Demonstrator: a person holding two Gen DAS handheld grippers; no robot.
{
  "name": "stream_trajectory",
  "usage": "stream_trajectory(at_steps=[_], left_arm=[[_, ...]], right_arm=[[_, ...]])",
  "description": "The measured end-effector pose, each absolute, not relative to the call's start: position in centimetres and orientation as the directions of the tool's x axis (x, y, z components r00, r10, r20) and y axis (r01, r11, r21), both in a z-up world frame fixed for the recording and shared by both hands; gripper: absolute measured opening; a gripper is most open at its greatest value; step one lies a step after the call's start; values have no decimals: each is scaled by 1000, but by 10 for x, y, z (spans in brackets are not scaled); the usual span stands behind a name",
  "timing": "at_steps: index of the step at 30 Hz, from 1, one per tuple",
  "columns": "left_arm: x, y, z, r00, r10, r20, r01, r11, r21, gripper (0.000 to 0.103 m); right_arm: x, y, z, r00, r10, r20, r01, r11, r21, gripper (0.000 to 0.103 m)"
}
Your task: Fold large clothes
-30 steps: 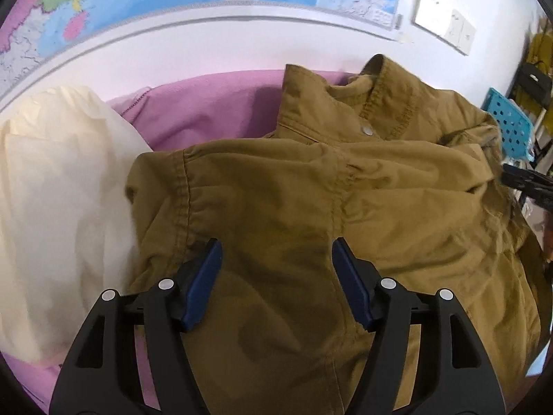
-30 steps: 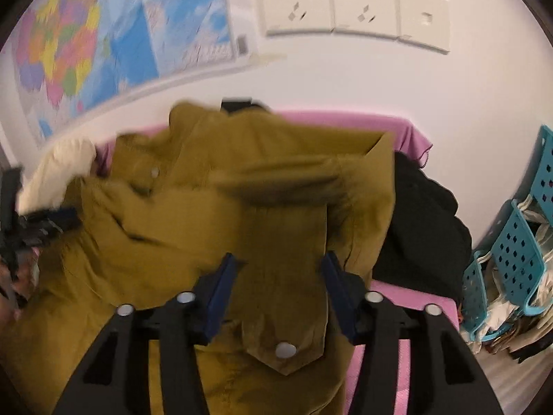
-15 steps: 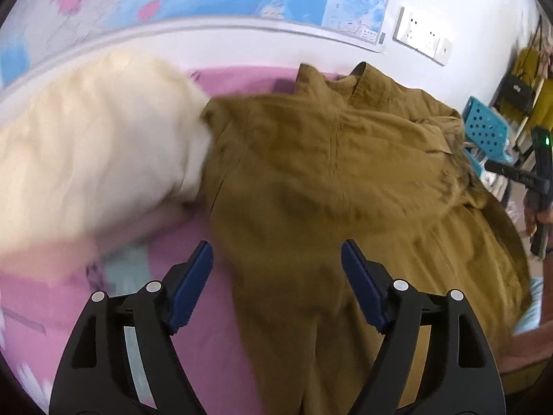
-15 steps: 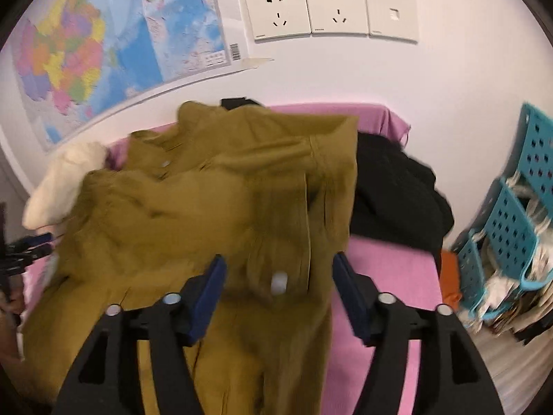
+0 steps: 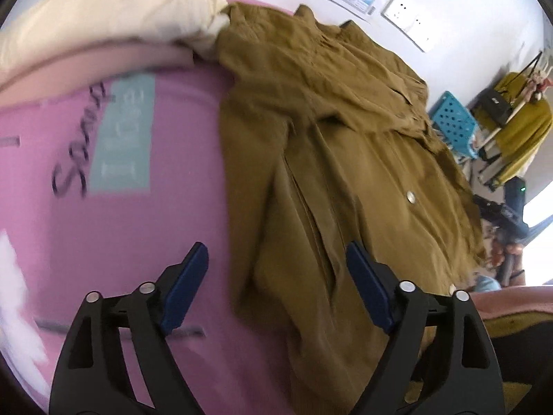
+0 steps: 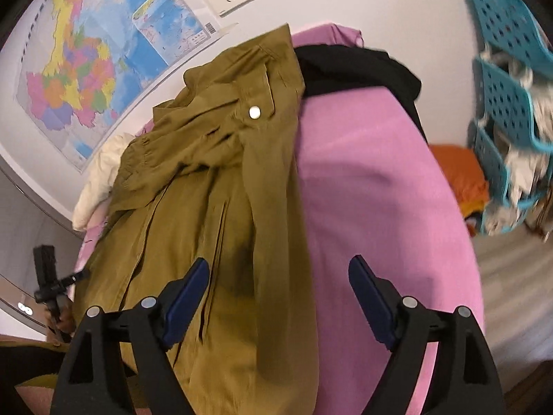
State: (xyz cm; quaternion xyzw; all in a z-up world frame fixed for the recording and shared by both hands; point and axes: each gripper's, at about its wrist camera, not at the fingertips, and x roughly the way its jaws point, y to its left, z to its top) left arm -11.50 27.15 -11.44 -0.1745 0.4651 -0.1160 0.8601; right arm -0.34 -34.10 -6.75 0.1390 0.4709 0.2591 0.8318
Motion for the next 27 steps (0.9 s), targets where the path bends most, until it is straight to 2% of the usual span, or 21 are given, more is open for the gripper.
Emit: stream_trajectory(at_steps=[4,6,11,13,21,22,23,24,25,26,27], left_arm=[[-134,265,-115,533,-398,-747,64,899,-433,83],[-141,260,-115,517,-447,-730,86,876,-475,88],[-152,241,-119,455,-569,-685,181,812,-555,90],[-155,231,-122,429,-617,-660,215,779,-588,96],[-143,219,-127,452,-653,-607,195,737,-648,97],[-141,218,-126,460,-648,-607,188,739,-647,97],[-140,217,-126,469,-643,-606,180,741,-647,92],[-137,213,-126,476,-629,-614,167,750,-640,78],[-133,213,-126,476,-612,-632,158,766,-623,72],[-131,211,-126,487,-573,-659,140,796,-589,58],[-130,212,-125,501,-548,-670,130,813,-568,44]], right_arm=[[-19,-344,-75,398,596,-697,-305,803,513,81],[-28,-342,-78,382,617,-688,-316,787,530,82],[-44,-339,-81,357,677,-643,-347,736,582,83],[-49,-339,-81,357,693,-626,-354,721,596,85],[-59,-336,-81,335,749,-572,-391,663,639,84],[-60,-334,-82,339,741,-579,-394,671,628,79],[-60,-333,-82,340,737,-584,-396,675,622,74],[-60,-331,-83,333,742,-582,-398,670,627,56],[-60,-329,-84,328,741,-585,-396,671,627,37],[-59,-328,-86,329,730,-599,-386,683,621,29],[-59,-328,-87,328,735,-593,-376,678,632,16]])
